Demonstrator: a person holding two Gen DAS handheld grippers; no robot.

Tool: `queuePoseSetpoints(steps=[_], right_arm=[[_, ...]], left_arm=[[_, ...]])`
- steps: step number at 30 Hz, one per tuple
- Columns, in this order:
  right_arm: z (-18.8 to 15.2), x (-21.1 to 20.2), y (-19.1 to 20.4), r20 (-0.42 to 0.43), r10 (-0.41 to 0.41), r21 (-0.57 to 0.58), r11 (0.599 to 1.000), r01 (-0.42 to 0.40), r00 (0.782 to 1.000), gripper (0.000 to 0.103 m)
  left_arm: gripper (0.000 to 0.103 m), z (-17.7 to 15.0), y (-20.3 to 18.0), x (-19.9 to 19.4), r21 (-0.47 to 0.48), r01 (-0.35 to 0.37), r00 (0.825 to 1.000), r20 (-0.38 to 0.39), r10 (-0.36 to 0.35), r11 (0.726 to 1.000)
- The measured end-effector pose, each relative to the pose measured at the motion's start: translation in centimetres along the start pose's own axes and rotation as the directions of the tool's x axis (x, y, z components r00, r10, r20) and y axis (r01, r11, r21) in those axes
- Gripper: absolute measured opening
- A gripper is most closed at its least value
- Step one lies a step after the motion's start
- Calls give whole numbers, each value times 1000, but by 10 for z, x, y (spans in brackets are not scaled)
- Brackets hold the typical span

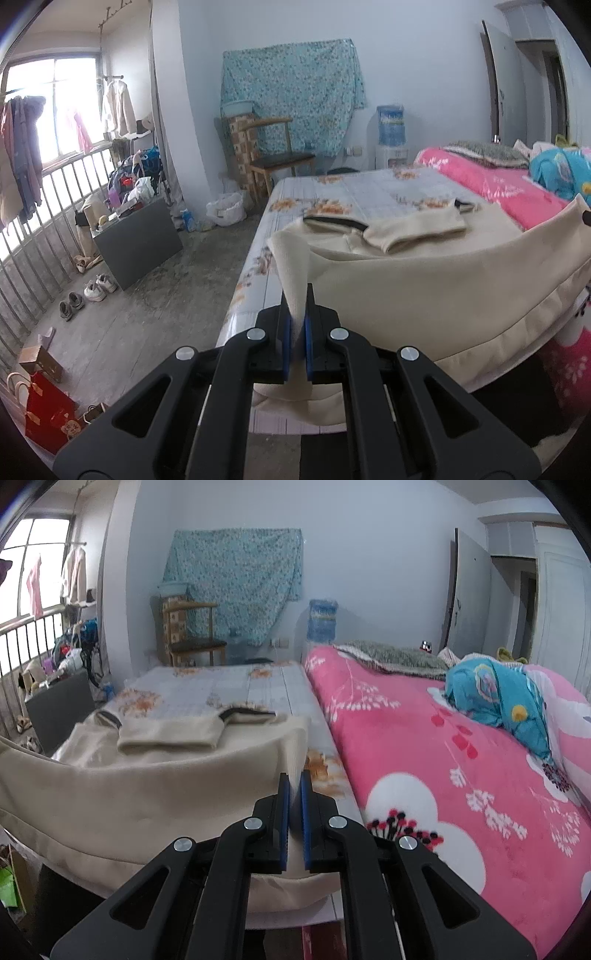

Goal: Fold large clothes

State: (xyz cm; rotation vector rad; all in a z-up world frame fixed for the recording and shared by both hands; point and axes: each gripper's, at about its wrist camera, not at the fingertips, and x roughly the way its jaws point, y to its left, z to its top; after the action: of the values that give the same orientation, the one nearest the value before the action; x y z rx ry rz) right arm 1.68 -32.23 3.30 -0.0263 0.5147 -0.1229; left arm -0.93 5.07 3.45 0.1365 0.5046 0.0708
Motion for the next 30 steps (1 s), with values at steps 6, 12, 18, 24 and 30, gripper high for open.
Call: queuePoseSetpoints(steps=[6, 12, 18, 24, 30], right_arm=[[22, -3, 2, 54, 11, -5, 1000, -11, 999, 6], [54, 12, 7, 95, 33, -28, 999, -31, 995, 6], [99, 61, 16, 104, 56, -67, 997, -49, 993, 6], [144, 144, 26, 47, 96, -54, 994, -93, 994, 6], [146, 268, 42, -172, 148, -7, 988, -152, 974, 7]], left_arm=[[5, 19, 8, -1, -30, 15, 999, 41, -14, 999], [5, 49, 10, 15, -22, 2, 996, 95, 0, 1000], [5, 90, 11, 60, 1, -14, 992, 122, 14, 1000], [5, 140, 18, 150, 15, 1, 999, 48, -1, 1000], [11, 136, 24, 276, -53, 50, 973, -223, -61, 997]])
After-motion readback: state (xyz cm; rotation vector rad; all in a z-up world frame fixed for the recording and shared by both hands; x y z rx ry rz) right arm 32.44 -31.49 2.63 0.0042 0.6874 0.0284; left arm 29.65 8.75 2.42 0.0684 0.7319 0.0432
